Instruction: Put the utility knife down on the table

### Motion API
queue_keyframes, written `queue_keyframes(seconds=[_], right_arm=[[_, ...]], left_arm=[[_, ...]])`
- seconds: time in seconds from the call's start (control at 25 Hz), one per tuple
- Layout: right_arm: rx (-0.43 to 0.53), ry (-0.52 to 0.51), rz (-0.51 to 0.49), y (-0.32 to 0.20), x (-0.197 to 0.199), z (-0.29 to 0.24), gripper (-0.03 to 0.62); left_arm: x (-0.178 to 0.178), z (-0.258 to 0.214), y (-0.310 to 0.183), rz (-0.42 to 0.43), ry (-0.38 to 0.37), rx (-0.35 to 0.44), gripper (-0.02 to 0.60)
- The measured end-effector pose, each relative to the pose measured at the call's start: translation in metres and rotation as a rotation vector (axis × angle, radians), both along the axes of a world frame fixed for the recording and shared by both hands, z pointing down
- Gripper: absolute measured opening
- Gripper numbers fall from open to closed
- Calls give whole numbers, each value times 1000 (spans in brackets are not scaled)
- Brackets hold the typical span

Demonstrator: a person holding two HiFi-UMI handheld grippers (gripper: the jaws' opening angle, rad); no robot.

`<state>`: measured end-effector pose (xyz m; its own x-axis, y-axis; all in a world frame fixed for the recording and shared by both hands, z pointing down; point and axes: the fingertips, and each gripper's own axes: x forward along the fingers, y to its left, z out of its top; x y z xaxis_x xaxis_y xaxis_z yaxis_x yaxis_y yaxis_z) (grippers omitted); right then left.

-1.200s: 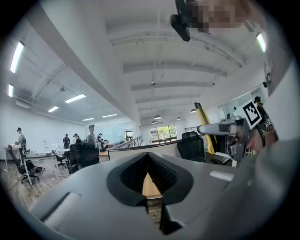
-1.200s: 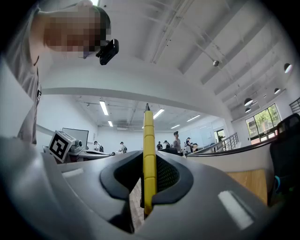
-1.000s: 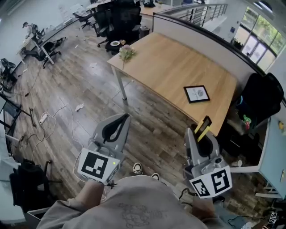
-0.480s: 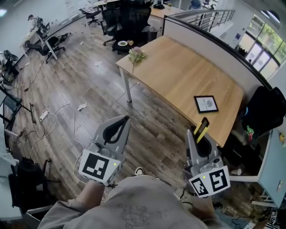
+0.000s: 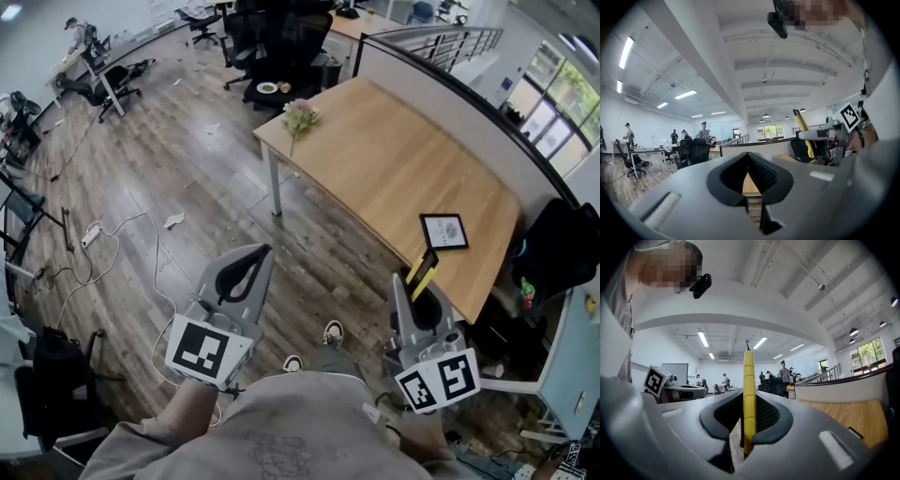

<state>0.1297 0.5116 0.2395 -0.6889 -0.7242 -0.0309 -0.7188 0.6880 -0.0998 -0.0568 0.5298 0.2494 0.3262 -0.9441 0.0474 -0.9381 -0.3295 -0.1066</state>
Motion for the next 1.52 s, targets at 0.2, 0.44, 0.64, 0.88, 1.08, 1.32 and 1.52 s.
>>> queue_keyframes(seconds=[0.2,0.44,0.64,0.88,1.08,1.32,1.52], right_arm=[[-30,-10,12,-39,7,12,63],[-48,-9,9,-118,19,21,63],[-63,-4,-17,-193,26,27,63],[-87,4,-56,-276,33,33,63],[-113,0,-86,-326,37,45,63],[-132,-14,-99,-370,43,53,63],[-152,-15,-99,-393,42,59,63]], left_arm=[[4,11,-39,9,2,-42,-2],[15,20,-115,0,-5,-67,-2],[24,22,-186,-22,-24,-89,-2],[35,19,-264,-44,-49,-98,-2],[42,23,-311,-59,-71,-93,-2],[50,24,-349,-73,-74,-97,-2],[43,19,-368,-82,-75,-50,-2]])
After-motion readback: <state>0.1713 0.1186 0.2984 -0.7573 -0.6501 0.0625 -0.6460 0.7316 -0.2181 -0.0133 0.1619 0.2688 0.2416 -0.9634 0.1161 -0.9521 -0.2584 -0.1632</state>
